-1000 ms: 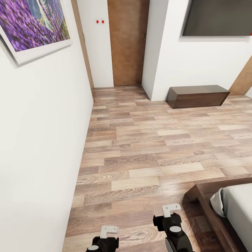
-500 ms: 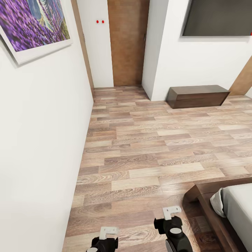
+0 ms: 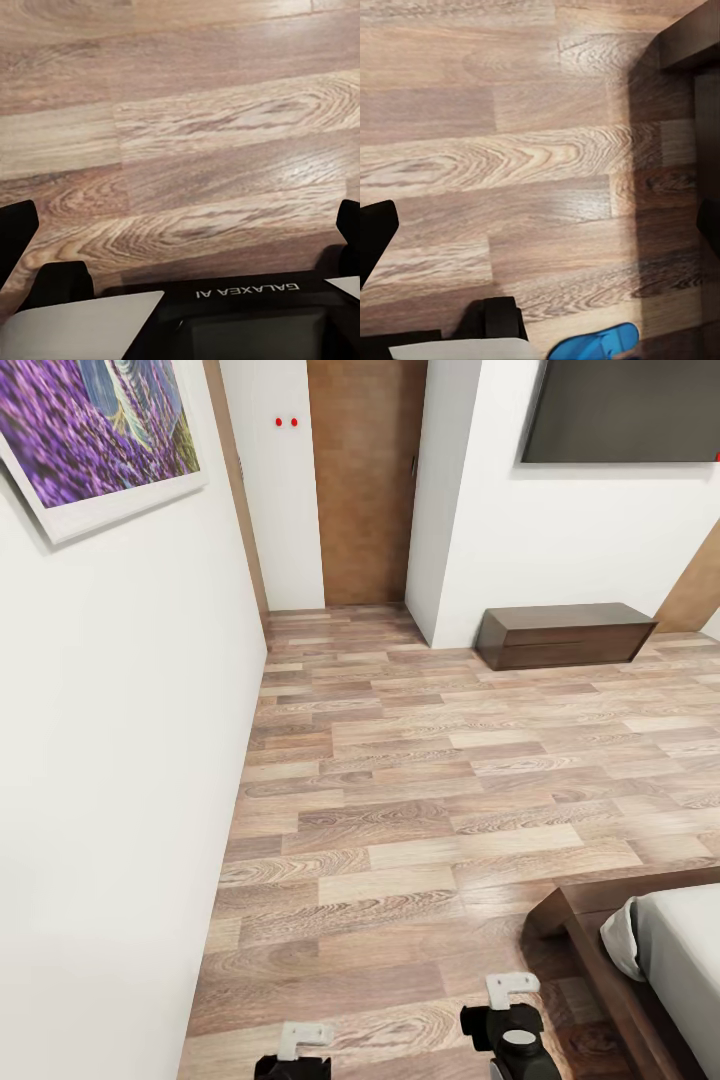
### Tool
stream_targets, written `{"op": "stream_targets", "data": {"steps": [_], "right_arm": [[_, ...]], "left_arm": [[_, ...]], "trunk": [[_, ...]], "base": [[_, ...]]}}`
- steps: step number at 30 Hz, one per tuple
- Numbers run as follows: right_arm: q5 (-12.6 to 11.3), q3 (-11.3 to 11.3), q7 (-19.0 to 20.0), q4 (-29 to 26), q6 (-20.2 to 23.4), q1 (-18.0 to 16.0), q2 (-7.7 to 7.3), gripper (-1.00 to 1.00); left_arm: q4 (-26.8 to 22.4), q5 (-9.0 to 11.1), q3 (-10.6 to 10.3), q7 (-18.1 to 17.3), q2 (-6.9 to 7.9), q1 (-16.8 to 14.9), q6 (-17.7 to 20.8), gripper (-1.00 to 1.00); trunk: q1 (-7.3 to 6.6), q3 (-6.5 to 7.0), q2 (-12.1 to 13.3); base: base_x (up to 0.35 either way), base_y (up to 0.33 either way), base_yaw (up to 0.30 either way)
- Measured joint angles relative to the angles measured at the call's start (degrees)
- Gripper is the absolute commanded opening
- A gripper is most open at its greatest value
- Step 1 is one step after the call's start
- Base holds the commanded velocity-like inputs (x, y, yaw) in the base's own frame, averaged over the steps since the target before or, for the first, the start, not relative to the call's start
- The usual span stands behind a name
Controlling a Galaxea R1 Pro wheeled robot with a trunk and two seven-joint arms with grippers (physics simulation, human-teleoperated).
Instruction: In the bedroom, move the book from the bed onto either nightstand, and place the two sandals side by side next to the bed.
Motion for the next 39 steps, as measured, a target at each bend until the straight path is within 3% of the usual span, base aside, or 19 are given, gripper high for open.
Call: {"op": "stream_targets", "data": {"steps": [15, 26, 32, 39], "right_arm": [[0.09, -1.52, 0.04, 3.05, -1.00, 0.41, -0.11, 1.00], [0.07, -1.81, 0.05, 8.74, -1.97, 0.51, -0.13, 1.00], [0.11, -1.78, -0.14, 14.77, -6.36, 0.53, 0.01, 1.00], [0.28, -1.67, -0.35, 20.10, -10.68, 0.53, 0.18, 1.00]], "left_arm": [[4.30, 0.07, 0.12, -0.19, -0.06, 0.05, -0.81, 1.00], [11.32, 0.16, 0.23, -0.31, -0.08, 0.06, -4.08, 1.00], [16.71, 0.29, 0.23, -0.28, -0.07, 0.04, -7.46, 1.00], [19.46, 0.34, 0.19, -0.26, -0.06, 0.05, -9.20, 1.00]], "trunk": [[0.00, 0.00, 0.00], [0.00, 0.00, 0.00], [0.00, 0.00, 0.00], [0.00, 0.00, 0.00]], "base": [[0.000, 0.000, 0.000], [0.000, 0.000, 0.000], [0.000, 0.000, 0.000], [0.000, 0.000, 0.000]]}}
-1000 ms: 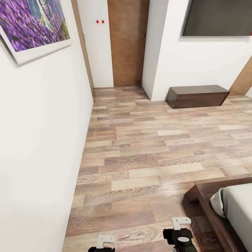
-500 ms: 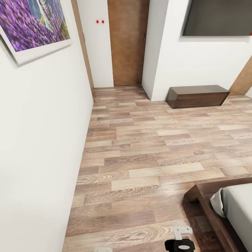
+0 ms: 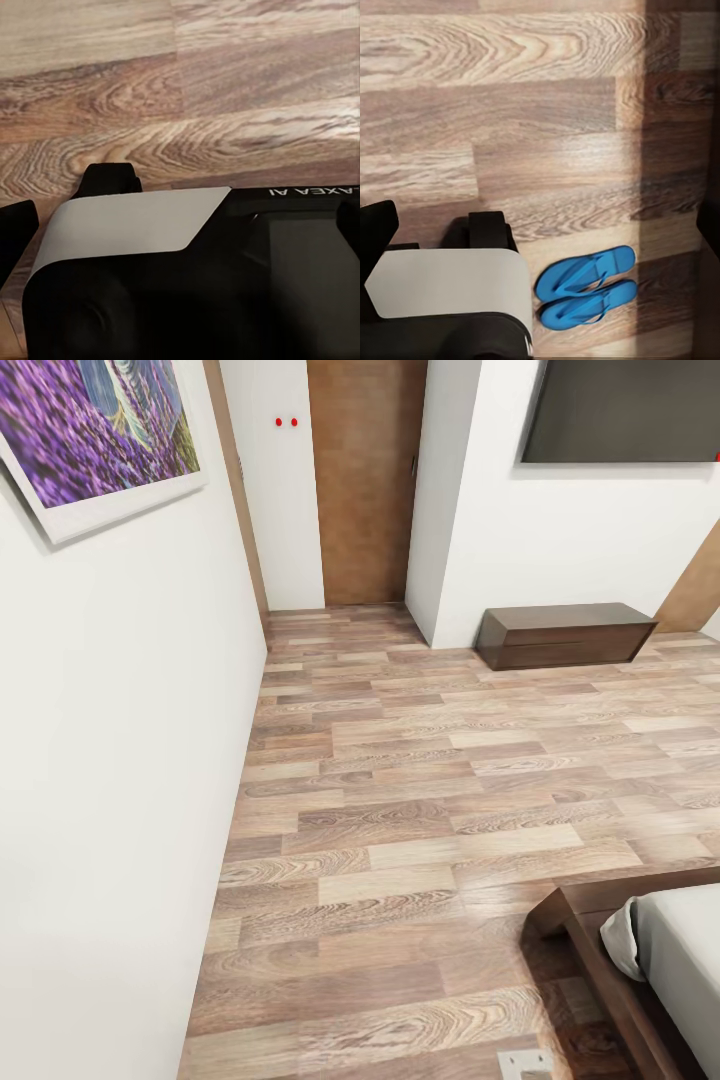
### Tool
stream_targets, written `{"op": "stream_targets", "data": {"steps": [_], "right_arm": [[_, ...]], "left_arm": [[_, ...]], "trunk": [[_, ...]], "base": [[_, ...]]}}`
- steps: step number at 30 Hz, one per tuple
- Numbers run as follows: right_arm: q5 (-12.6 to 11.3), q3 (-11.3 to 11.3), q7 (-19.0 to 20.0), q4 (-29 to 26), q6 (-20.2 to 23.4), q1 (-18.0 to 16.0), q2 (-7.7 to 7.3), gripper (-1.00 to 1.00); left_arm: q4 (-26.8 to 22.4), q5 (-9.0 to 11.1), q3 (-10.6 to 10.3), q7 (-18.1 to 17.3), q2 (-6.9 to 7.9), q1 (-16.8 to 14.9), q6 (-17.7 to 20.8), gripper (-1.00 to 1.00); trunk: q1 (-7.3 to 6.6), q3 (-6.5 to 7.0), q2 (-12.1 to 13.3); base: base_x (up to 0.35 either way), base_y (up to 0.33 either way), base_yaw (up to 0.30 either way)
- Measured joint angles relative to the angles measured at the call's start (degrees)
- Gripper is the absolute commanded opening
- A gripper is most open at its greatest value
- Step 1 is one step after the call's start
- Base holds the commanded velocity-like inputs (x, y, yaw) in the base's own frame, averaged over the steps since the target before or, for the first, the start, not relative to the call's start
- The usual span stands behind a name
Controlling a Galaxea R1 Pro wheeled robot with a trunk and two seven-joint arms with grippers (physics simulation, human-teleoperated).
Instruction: In the bedroom, move the book from the bed onto either nightstand, and place the two sandals side by side next to the bed.
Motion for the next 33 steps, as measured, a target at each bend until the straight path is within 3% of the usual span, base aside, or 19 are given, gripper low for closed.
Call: {"op": "stream_targets", "data": {"steps": [33], "right_arm": [[0.18, -0.17, 0.03, 16.80, -11.99, -0.01, -0.20, 1.00]], "left_arm": [[1.44, -0.25, 0.00, 0.06, 0.19, 0.11, -4.03, 1.00]], "trunk": [[0.00, 0.00, 0.00]], "base": [[0.000, 0.000, 0.000]]}}
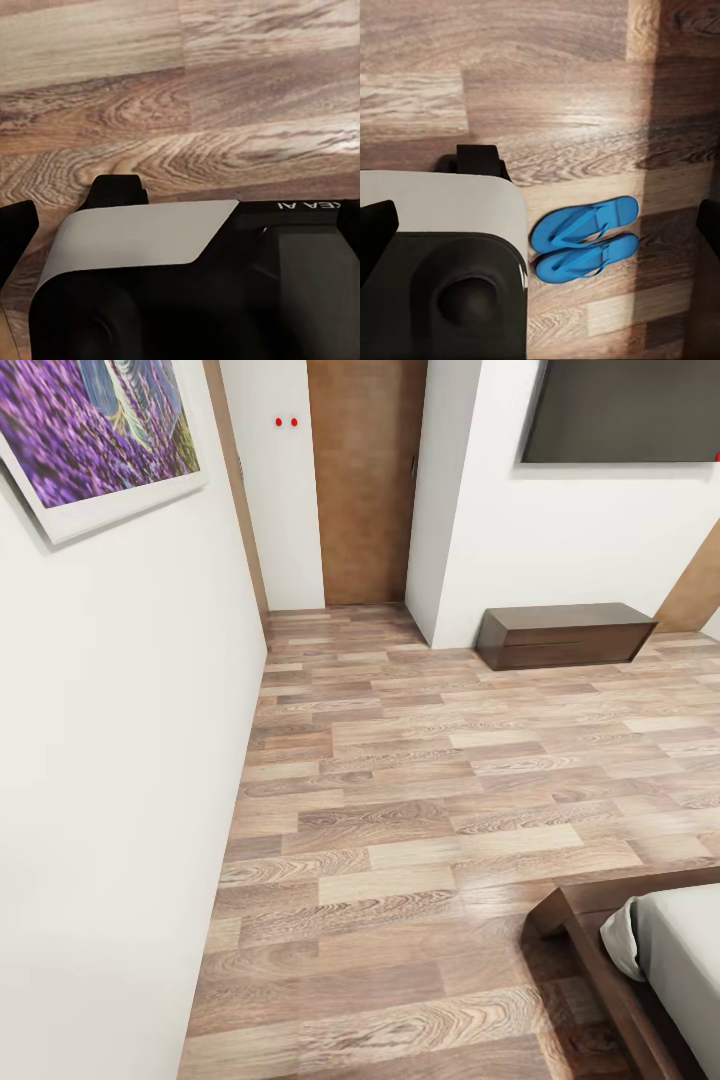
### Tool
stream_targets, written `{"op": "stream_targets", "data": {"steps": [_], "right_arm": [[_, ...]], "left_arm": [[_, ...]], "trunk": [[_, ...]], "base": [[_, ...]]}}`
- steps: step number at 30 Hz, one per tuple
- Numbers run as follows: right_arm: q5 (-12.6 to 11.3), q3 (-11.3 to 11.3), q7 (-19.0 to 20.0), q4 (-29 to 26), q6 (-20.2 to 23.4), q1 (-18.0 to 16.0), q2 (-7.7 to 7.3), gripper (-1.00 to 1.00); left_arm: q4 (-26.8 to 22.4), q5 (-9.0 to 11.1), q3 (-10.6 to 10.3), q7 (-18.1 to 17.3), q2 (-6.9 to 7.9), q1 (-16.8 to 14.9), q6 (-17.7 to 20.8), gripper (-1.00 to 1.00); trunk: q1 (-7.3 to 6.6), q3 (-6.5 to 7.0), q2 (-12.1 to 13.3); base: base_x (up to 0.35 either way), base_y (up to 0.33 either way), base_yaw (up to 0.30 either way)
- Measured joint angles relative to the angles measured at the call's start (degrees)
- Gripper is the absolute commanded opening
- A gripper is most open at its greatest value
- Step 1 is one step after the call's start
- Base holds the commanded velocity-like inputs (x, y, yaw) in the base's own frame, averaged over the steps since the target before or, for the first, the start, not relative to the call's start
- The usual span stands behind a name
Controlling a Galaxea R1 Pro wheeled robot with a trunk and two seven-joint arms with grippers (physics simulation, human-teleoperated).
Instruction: In the bedroom, move the book from the bed onto either nightstand, and place the two sandals side by side next to the bed.
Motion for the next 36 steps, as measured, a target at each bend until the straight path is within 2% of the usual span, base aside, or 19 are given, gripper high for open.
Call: {"op": "stream_targets", "data": {"steps": [14, 26, 36], "right_arm": [[0.19, -0.04, 0.04, 6.25, -2.29, 0.00, -0.36, 1.00], [0.16, -0.13, 0.05, 7.90, -2.53, 0.00, -0.56, 1.00], [0.09, -0.14, 0.05, 8.37, -2.56, 0.00, -0.61, 1.00]], "left_arm": [[2.96, -0.24, -0.08, 0.08, 0.14, 0.04, -2.09, 1.00], [5.24, -0.28, -0.06, 0.11, 0.32, 0.10, -2.78, 1.00], [6.98, 0.02, 0.03, 0.13, 1.88, 0.11, -2.96, 1.00]], "trunk": [[0.00, 0.00, 0.00], [0.00, 0.00, 0.00], [0.00, 0.00, 0.00]], "base": [[0.000, 0.000, 0.000], [0.000, 0.000, 0.000], [0.000, 0.000, 0.000]]}}
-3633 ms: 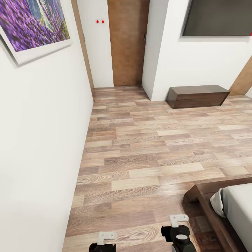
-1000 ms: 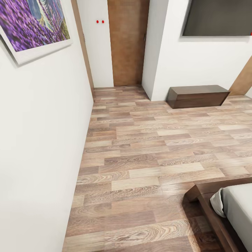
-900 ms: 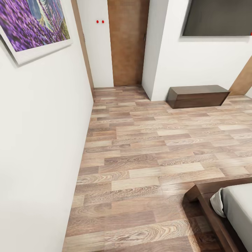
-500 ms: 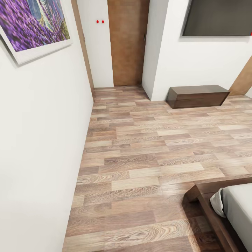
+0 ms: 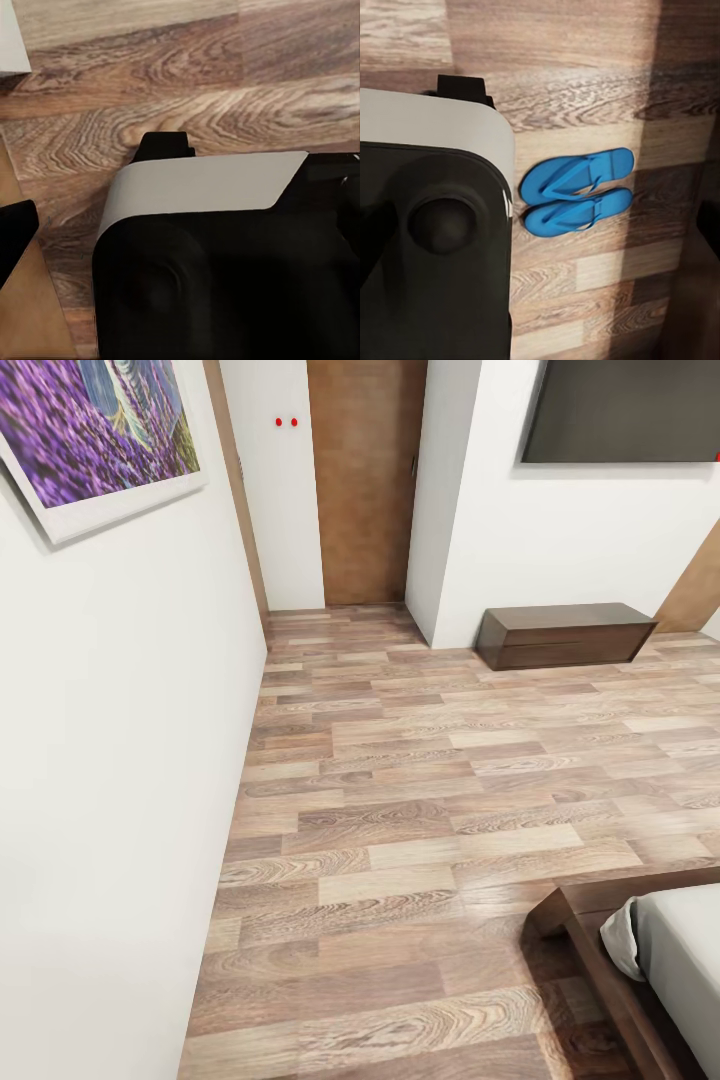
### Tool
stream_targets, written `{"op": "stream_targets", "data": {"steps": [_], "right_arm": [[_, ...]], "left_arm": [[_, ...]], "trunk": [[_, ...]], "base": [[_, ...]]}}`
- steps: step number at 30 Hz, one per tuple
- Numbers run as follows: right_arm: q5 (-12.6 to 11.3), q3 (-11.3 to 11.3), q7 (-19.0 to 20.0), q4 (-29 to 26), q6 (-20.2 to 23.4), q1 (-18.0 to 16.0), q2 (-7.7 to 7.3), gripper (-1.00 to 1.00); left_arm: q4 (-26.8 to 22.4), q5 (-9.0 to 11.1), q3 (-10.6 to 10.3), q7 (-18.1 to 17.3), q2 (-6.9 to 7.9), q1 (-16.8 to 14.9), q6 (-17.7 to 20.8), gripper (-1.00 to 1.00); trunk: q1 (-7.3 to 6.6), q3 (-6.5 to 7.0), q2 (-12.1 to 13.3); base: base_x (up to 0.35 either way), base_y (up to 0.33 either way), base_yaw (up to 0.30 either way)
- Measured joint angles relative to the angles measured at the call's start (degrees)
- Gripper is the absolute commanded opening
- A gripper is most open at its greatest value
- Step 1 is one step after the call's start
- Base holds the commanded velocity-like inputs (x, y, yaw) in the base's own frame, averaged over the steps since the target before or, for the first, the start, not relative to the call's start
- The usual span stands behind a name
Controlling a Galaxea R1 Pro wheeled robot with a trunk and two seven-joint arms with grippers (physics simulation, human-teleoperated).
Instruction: In the bedroom, move the book from the bed onto either nightstand, and place the two sandals side by side next to the bed.
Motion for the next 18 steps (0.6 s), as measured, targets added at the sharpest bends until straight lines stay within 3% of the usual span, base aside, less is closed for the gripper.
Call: {"op": "stream_targets", "data": {"steps": [18], "right_arm": [[0.06, -0.07, -0.01, 0.94, -0.04, 0.00, -0.24, 1.00]], "left_arm": [[0.46, -0.01, 0.04, 0.01, 3.27, 0.12, -0.03, 1.00]], "trunk": [[0.00, 0.00, 0.00]], "base": [[0.000, 0.000, 0.000]]}}
